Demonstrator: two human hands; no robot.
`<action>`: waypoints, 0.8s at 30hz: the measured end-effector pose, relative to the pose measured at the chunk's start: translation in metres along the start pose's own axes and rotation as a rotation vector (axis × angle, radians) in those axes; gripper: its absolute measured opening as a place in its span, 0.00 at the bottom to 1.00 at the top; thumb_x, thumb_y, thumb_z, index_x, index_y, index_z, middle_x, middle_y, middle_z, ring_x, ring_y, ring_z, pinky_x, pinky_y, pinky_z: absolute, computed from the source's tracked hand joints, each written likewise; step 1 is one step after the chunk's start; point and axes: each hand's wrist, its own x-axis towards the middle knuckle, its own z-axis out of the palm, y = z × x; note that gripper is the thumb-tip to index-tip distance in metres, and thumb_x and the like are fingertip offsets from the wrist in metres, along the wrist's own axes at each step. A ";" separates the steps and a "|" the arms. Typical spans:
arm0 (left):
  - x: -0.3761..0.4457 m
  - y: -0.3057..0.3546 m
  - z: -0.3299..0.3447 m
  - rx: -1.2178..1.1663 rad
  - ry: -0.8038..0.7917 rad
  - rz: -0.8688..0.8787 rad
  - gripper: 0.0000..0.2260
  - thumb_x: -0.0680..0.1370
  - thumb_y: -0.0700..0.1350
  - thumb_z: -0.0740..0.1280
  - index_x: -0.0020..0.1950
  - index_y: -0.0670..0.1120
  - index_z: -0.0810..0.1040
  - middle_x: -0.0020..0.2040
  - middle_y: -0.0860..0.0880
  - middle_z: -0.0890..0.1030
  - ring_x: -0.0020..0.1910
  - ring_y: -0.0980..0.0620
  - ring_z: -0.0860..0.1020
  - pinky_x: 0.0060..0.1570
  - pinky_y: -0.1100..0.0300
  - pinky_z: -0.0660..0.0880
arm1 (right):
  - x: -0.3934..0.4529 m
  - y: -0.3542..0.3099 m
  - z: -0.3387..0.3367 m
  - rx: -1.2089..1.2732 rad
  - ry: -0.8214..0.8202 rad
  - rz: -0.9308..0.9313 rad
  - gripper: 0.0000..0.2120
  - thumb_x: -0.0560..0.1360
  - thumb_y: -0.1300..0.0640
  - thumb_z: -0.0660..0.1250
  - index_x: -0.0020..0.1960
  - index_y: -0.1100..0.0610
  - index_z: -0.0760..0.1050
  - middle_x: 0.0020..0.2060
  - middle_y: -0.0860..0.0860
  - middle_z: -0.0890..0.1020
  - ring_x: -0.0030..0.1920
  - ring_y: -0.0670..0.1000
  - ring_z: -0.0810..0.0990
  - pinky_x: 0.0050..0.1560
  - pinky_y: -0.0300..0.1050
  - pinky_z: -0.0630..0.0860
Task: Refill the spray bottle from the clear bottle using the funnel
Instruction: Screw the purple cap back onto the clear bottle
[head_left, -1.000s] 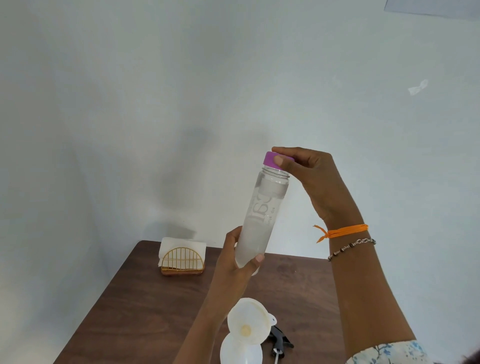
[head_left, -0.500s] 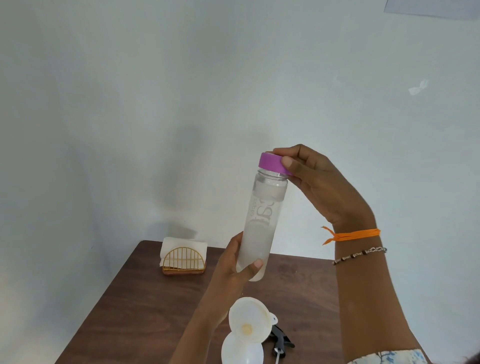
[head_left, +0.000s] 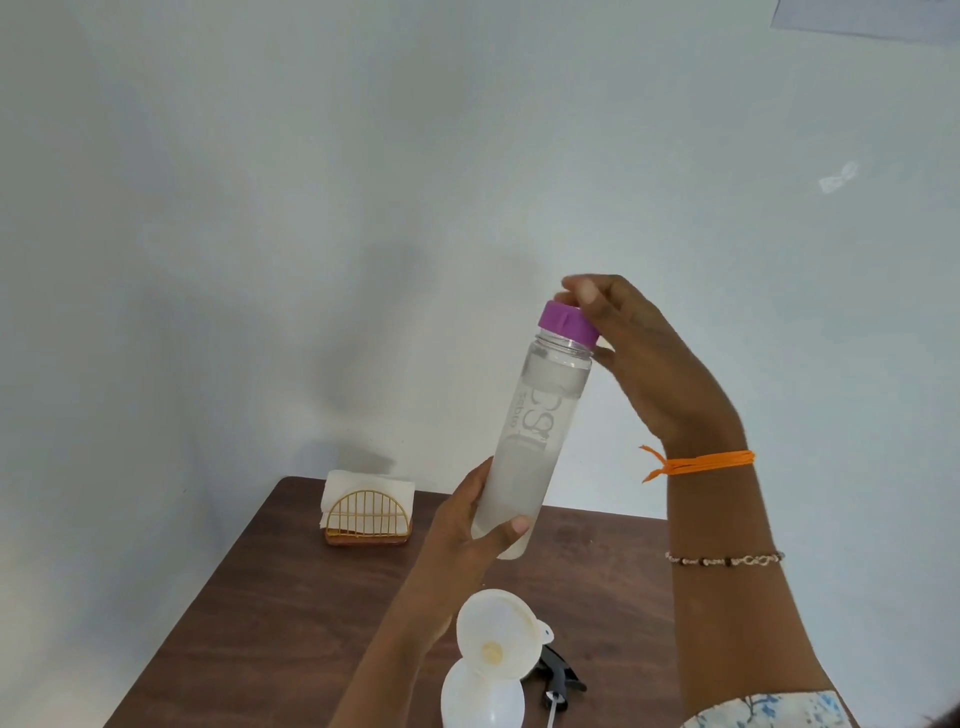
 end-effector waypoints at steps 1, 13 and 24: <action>-0.001 0.001 -0.002 -0.023 -0.038 -0.010 0.25 0.68 0.54 0.72 0.64 0.60 0.71 0.59 0.58 0.78 0.60 0.55 0.76 0.58 0.56 0.76 | 0.000 0.002 -0.006 0.063 -0.108 -0.025 0.13 0.75 0.50 0.63 0.57 0.55 0.74 0.55 0.51 0.78 0.56 0.48 0.77 0.57 0.42 0.74; 0.001 -0.004 0.015 0.191 0.210 0.077 0.22 0.73 0.44 0.71 0.55 0.67 0.66 0.53 0.65 0.72 0.54 0.61 0.73 0.39 0.77 0.72 | 0.009 0.019 0.017 -0.471 0.256 0.027 0.11 0.74 0.54 0.65 0.55 0.56 0.80 0.55 0.49 0.80 0.54 0.47 0.76 0.55 0.41 0.72; 0.000 -0.001 -0.003 -0.107 -0.135 -0.105 0.23 0.71 0.51 0.72 0.65 0.58 0.72 0.59 0.52 0.79 0.59 0.50 0.77 0.56 0.55 0.77 | 0.013 0.019 0.000 -0.265 0.024 -0.047 0.11 0.76 0.59 0.64 0.57 0.54 0.79 0.54 0.49 0.81 0.56 0.45 0.78 0.55 0.35 0.71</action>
